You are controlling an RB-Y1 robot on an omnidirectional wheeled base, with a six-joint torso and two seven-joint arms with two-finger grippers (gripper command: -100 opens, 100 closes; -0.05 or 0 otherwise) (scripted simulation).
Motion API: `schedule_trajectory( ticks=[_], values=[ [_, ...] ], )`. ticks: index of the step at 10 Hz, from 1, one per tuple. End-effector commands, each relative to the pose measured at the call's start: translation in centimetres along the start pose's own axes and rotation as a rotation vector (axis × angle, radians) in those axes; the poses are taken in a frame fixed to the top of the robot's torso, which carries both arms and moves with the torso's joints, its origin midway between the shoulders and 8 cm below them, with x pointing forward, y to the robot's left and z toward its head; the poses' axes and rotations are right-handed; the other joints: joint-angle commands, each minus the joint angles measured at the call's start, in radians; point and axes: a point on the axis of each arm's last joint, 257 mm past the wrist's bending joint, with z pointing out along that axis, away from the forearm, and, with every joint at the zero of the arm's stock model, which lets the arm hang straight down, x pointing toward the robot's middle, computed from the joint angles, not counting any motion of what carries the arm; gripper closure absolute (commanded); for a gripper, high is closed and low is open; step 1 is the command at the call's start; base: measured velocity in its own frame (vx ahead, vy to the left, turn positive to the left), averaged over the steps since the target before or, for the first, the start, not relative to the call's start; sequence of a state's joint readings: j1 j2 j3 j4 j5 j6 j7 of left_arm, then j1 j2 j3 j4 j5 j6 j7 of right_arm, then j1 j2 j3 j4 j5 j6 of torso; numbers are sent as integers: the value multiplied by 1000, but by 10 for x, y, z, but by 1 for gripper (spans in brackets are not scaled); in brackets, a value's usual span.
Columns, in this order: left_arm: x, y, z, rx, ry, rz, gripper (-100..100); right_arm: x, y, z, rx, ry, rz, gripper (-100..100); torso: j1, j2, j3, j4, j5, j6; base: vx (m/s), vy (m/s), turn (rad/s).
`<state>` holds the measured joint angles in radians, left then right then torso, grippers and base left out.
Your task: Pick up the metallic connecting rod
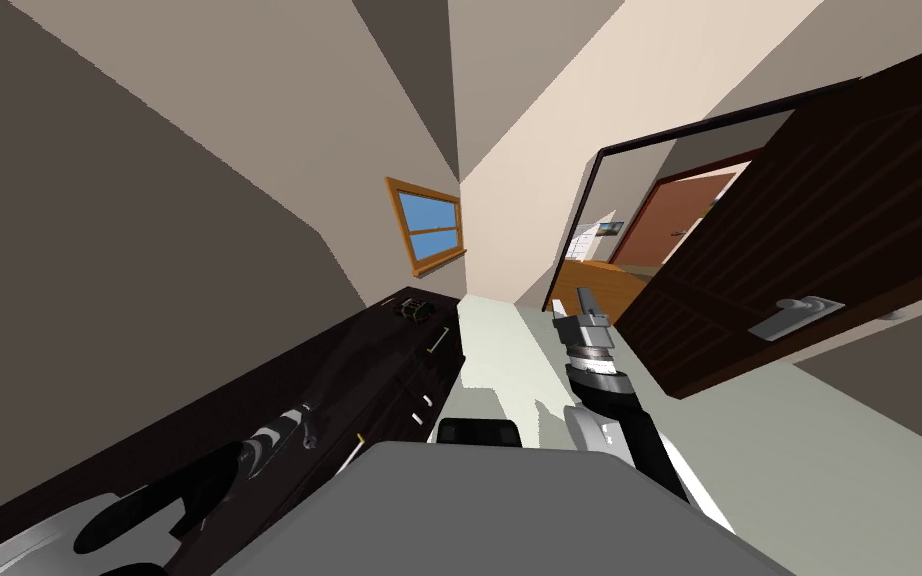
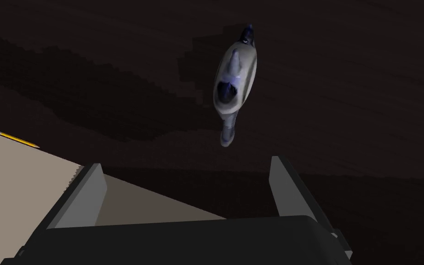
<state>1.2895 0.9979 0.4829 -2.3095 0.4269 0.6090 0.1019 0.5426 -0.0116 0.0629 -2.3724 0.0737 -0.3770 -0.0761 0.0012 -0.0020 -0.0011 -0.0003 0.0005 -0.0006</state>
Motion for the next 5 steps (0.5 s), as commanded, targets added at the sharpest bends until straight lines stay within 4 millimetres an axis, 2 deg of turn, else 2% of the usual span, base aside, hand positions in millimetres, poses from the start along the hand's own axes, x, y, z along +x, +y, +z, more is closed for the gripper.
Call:
schedule_trajectory(
  ticks=[1,2,5],
  values=[
    [10,16,-3,-64,35,5,-100,0,0,0,0,0,0,0,0,0,0,0,0,0,23,27,-93],
    [10,16,-3,-64,35,5,-100,0,0,0,0,0,0,0,0,0,0,0,0,0,13,21,-24],
    [27,43,-10,-168,97,20,-100,0,0,0,0,0,0,0,0,0,0,0,0,0,16,17,-75]
  ],
)
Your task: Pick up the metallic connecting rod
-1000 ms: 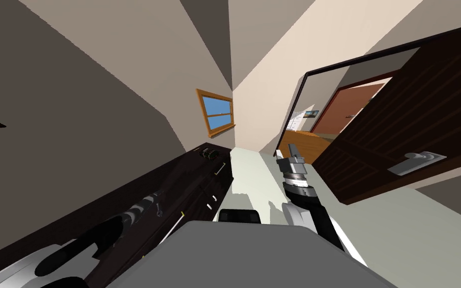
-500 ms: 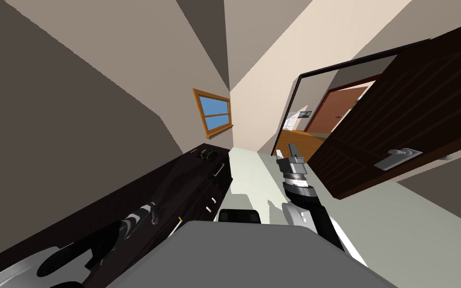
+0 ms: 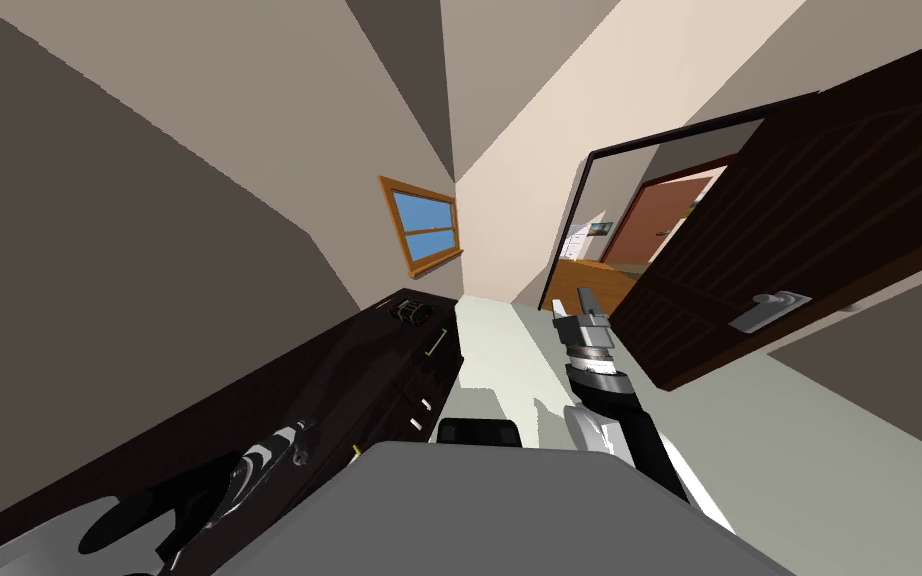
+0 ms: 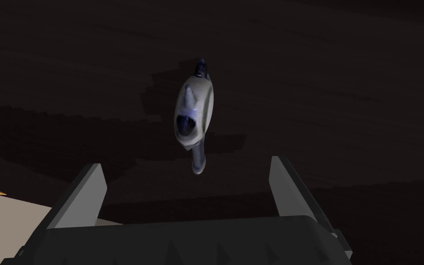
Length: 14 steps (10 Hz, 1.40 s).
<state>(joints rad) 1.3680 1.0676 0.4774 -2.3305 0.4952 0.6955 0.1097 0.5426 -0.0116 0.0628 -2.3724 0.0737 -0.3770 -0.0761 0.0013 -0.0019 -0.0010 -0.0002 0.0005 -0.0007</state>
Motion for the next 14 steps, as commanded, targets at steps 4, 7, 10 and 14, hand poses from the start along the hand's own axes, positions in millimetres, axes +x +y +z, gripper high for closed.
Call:
schedule_trajectory(
  ticks=[4,7,10,14],
  values=[
    [3,13,6,-35,12,-8,-100,0,0,0,0,0,0,0,-1,1,1,0,0,0,5,9,-47],
    [-1,25,19,-48,4,-33,-100,0,0,0,0,0,0,0,-2,3,2,1,0,0,-21,-11,-109],
    [0,24,16,-45,5,-29,100,0,0,0,0,0,0,0,-2,2,1,1,0,0,-3,-1,-6],
    [0,24,16,-46,5,-29,0,0,0,0,0,0,0,0,-1,1,1,0,0,0,0,0,0]
  ],
)
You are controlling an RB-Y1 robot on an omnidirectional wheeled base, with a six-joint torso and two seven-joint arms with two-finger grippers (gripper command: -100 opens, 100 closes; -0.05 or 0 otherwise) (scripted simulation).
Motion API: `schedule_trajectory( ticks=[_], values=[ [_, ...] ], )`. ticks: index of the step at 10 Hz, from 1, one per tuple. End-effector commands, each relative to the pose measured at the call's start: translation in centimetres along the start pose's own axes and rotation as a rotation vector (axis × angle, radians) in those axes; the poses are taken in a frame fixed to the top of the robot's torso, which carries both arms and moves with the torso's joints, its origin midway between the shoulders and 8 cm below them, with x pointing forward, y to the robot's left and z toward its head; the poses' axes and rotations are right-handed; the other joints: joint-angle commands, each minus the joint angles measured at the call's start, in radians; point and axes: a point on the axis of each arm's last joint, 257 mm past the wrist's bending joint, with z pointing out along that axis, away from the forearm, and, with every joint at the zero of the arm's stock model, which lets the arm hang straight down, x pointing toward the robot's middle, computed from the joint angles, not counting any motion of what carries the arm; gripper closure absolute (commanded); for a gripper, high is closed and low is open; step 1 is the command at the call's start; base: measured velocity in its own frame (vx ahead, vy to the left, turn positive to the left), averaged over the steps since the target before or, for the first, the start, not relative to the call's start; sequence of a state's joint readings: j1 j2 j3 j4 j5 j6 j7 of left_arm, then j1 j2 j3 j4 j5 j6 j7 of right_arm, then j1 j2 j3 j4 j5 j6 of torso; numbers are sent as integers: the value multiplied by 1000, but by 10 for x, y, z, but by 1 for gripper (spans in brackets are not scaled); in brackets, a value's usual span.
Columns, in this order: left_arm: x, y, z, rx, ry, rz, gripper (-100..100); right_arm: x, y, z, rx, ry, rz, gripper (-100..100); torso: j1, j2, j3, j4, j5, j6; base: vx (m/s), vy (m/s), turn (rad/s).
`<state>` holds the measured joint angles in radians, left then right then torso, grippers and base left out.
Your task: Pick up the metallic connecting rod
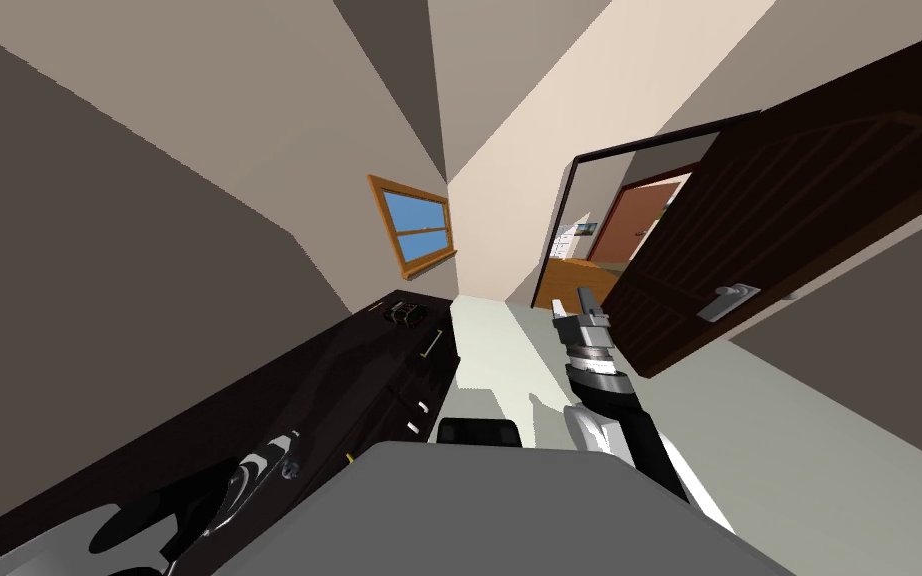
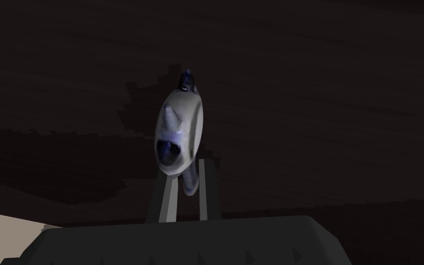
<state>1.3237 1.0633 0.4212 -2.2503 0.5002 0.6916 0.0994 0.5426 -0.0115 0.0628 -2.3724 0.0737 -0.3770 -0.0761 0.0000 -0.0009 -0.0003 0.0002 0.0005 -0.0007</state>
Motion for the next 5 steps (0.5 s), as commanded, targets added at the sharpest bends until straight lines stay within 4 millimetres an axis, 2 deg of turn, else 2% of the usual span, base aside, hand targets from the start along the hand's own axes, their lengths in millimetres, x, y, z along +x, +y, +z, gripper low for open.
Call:
schedule_trajectory(
  ticks=[1,3,4,5],
  values=[
    [2,-7,-6,8,4,13,100,0,0,0,0,0,0,0,0,0,0,0,0,0,14,9,137],
    [5,-14,-15,16,9,30,100,0,0,0,0,0,0,0,0,-1,0,0,0,0,26,10,124],
    [4,-12,-13,13,7,25,100,0,0,0,0,0,0,0,0,-1,-1,0,0,0,10,3,20],
    [4,-13,-13,13,8,26,0,0,0,0,0,0,0,0,0,-1,-1,0,0,0,0,0,0]
  ],
)
